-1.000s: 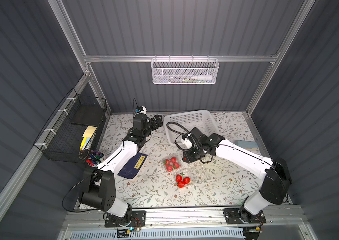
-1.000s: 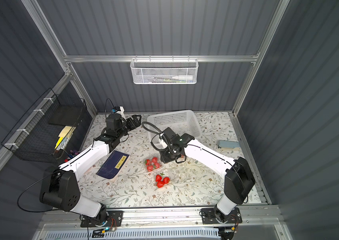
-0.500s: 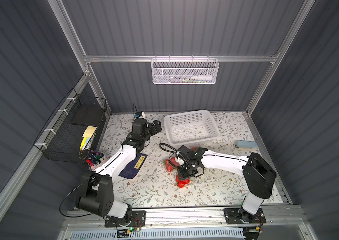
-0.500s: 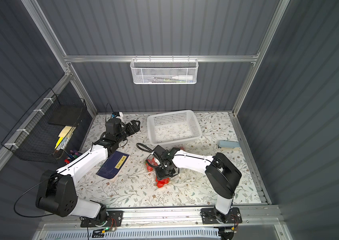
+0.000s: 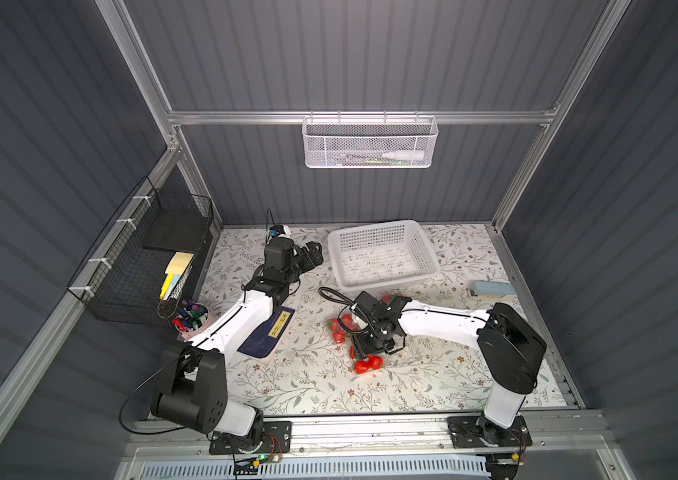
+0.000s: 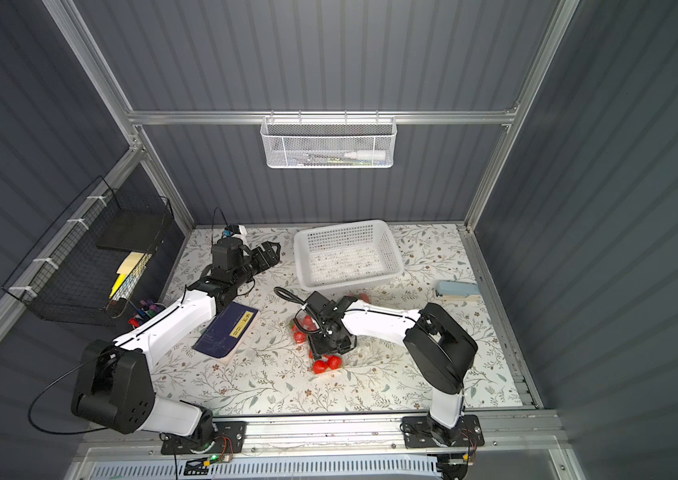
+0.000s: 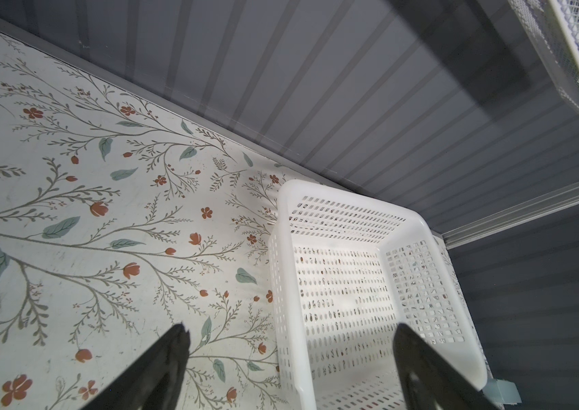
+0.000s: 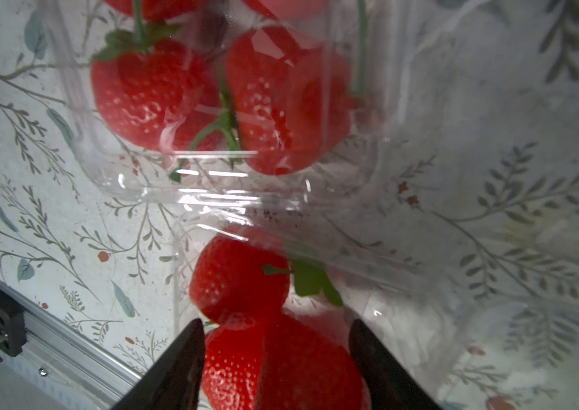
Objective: Pack strawberries into containers
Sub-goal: Place the strawberry in the packing box.
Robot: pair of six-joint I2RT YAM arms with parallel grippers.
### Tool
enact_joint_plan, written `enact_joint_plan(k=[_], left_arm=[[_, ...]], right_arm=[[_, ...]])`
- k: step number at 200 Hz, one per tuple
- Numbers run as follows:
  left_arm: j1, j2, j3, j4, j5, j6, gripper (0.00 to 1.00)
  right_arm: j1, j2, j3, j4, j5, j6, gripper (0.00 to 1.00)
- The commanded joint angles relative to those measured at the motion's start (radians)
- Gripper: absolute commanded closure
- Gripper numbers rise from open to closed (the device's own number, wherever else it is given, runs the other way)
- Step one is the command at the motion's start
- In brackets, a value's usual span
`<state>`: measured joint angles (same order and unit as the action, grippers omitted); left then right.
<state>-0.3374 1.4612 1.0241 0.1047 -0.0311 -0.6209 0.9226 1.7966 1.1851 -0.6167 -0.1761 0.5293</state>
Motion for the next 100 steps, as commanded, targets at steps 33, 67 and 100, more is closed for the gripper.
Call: enact_joint_plan(k=[33, 67, 100], left_arm=[[0.001, -0.038, -0.05, -0.002, 0.001, -0.013, 0.08], [0.001, -0.041, -0.052, 0.004, 0.012, -0.018, 0.08], [0.001, -0.045, -0.078, 0.006, 0.046, -0.01, 0.13]], right_arm=[[-0.005, -0.08, -0.013, 0.001, 0.044, 0.008, 0.3], [0.006, -0.068, -0.035, 0.009, 0.036, -0.033, 0.32], [0.018, -0.126, -0.117, 0.124, 0.069, -0.133, 0.32]])
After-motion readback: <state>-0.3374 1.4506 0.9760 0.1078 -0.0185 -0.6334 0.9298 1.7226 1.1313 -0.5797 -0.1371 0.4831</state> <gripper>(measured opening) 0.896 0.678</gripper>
